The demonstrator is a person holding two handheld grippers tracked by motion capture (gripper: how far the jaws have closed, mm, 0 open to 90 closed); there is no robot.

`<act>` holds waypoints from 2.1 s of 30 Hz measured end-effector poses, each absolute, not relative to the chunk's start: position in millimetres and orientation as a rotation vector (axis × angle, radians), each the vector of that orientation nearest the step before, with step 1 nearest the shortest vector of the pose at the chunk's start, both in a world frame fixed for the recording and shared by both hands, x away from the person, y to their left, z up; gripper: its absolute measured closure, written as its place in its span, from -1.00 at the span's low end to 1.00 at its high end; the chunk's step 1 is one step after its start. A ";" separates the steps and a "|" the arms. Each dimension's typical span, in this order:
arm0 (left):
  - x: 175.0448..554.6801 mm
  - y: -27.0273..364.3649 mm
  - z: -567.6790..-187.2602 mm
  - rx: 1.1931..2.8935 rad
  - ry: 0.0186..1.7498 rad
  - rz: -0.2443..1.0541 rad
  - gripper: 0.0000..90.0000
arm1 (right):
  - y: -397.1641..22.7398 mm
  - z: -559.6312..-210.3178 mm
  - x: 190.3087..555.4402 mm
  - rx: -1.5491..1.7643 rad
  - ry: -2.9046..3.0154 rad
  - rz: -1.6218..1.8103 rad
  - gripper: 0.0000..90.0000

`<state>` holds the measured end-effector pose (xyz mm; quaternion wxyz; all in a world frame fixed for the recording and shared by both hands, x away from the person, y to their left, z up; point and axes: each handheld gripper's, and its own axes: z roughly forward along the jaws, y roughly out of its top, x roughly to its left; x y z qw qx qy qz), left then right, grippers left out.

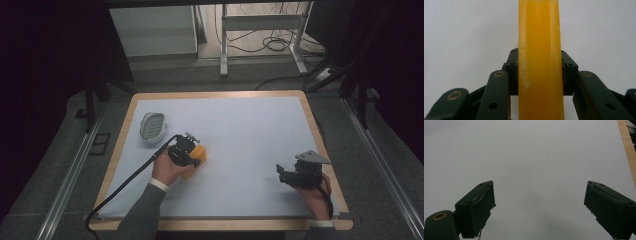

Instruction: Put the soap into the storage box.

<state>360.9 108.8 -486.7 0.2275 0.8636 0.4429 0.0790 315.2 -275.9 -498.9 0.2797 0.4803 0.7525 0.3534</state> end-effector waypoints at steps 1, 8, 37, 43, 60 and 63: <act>361.1 109.1 -486.7 2.375 1.224 0.215 0.35 | -275.6 -498.5 315.0 1.286 2.017 0.952 -0.79; 361.9 112.1 -483.9 2.363 1.221 0.179 0.35 | -275.3 -499.2 315.1 1.286 2.018 0.943 -0.79; 361.4 160.2 -450.2 2.252 1.210 0.212 0.35 | -279.2 -499.6 315.7 1.300 2.008 0.937 -0.79; 366.2 174.2 -440.9 2.222 1.236 0.228 0.35 | -279.5 -498.7 315.2 1.302 2.004 0.943 -0.79; 387.3 195.9 -424.7 2.173 1.296 0.252 0.35 | -280.2 -499.1 315.1 1.301 2.006 0.936 -0.79; 393.1 201.6 -424.9 2.165 1.319 0.251 0.35 | -280.5 -499.0 315.2 1.304 2.005 0.940 -0.79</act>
